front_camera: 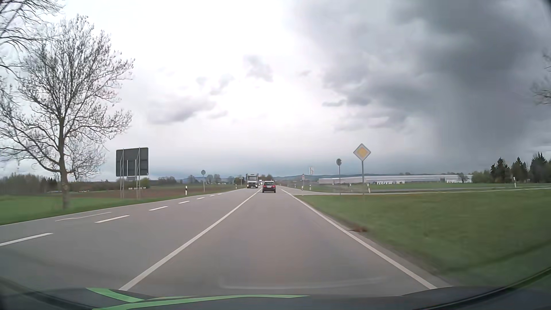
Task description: Follow the waypoints while adhering to traffic rules and regulations
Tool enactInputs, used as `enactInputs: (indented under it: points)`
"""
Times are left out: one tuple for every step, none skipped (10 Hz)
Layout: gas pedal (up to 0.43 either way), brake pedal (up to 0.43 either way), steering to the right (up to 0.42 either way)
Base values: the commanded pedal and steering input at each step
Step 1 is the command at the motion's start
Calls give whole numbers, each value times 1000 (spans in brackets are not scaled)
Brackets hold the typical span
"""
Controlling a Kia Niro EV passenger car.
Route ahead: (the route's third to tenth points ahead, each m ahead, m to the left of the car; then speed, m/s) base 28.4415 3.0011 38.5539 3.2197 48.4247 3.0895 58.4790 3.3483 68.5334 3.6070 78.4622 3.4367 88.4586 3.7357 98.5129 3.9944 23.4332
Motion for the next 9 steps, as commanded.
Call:
enactInputs:
  points:
    - [59, 0, -2]
    - [59, 0, -1]
    - [59, 0, -1]
    - [59, 0, -1]
    - [59, 0, -1]
    - [59, 0, -1]
    - [59, 0, -1]
    - [59, 0, -2]
    - [59, 0, -2]
